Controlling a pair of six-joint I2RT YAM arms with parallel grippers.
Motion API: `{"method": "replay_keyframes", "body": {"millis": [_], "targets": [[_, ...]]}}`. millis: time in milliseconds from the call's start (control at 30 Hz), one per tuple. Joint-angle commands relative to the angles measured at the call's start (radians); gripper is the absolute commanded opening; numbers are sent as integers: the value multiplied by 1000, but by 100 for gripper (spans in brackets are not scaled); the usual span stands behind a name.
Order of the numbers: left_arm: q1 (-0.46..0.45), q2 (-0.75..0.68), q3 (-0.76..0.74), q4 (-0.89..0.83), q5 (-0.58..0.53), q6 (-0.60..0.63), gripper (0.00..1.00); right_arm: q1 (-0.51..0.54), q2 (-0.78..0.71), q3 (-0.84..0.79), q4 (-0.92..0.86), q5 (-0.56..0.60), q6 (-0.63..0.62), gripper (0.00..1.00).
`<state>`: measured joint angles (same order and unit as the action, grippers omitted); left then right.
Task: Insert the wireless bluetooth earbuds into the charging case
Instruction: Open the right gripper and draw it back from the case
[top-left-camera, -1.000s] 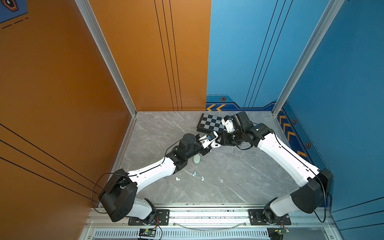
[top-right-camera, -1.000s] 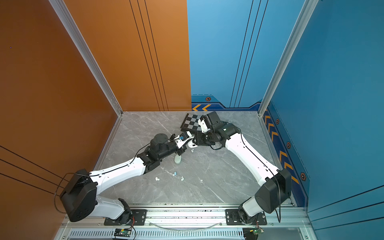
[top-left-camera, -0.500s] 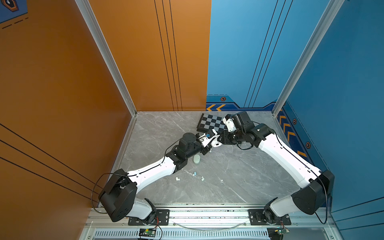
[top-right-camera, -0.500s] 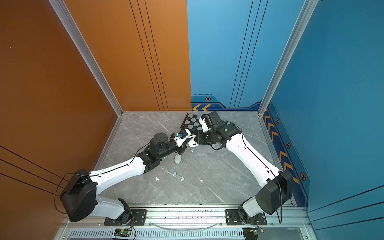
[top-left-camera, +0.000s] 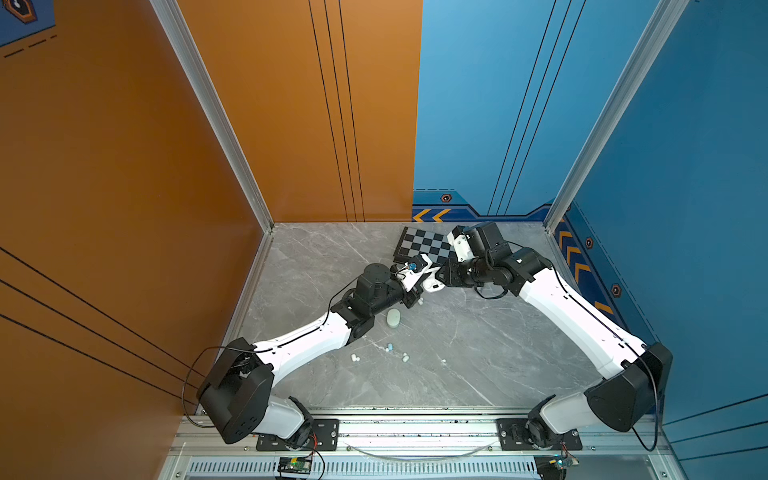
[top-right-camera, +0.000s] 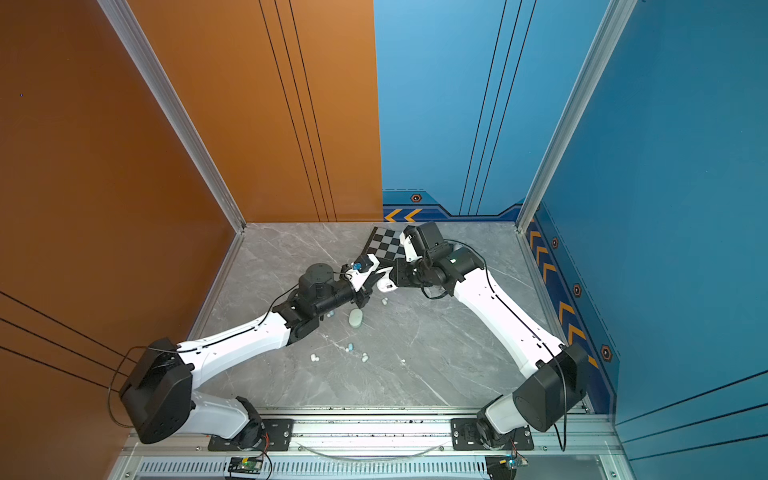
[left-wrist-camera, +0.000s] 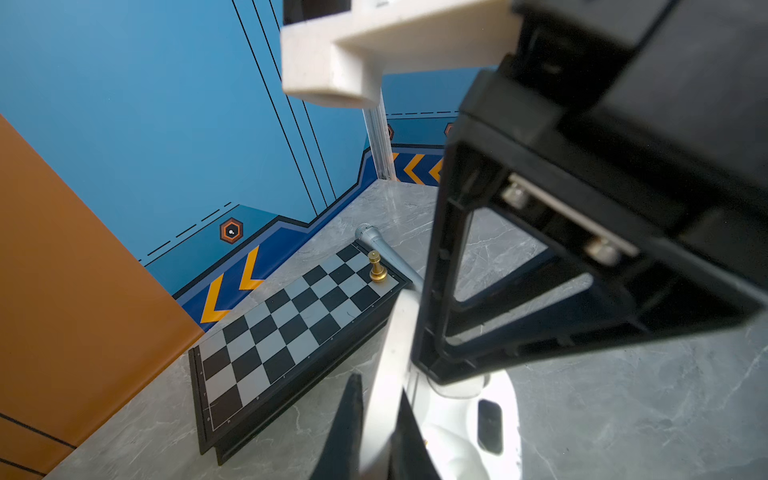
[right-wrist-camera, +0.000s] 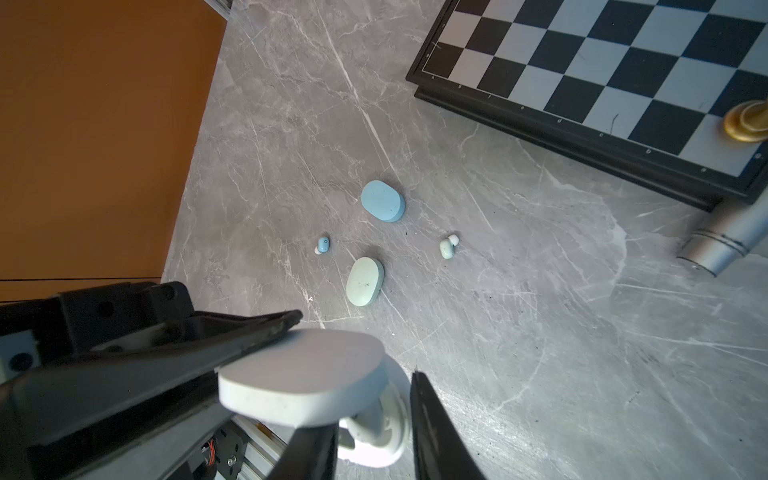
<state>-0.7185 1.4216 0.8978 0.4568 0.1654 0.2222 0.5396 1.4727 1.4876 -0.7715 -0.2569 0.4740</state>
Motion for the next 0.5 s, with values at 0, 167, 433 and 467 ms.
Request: {"method": "replay_keyframes", "body": {"millis": [0, 167, 433, 467], "targets": [[21, 0, -3, 13, 16, -44, 0, -23, -75, 21, 58, 10, 20, 33], [71, -64, -77, 11, -17, -59, 0, -49, -136, -50, 88, -12, -3, 34], [156, -305, -243, -23, -207, -88, 0, 19, -63, -162, 185, -77, -50, 33], [163, -347, -262, -41, -241, -85, 0, 50, -30, -158, 187, -76, -71, 33]]}}
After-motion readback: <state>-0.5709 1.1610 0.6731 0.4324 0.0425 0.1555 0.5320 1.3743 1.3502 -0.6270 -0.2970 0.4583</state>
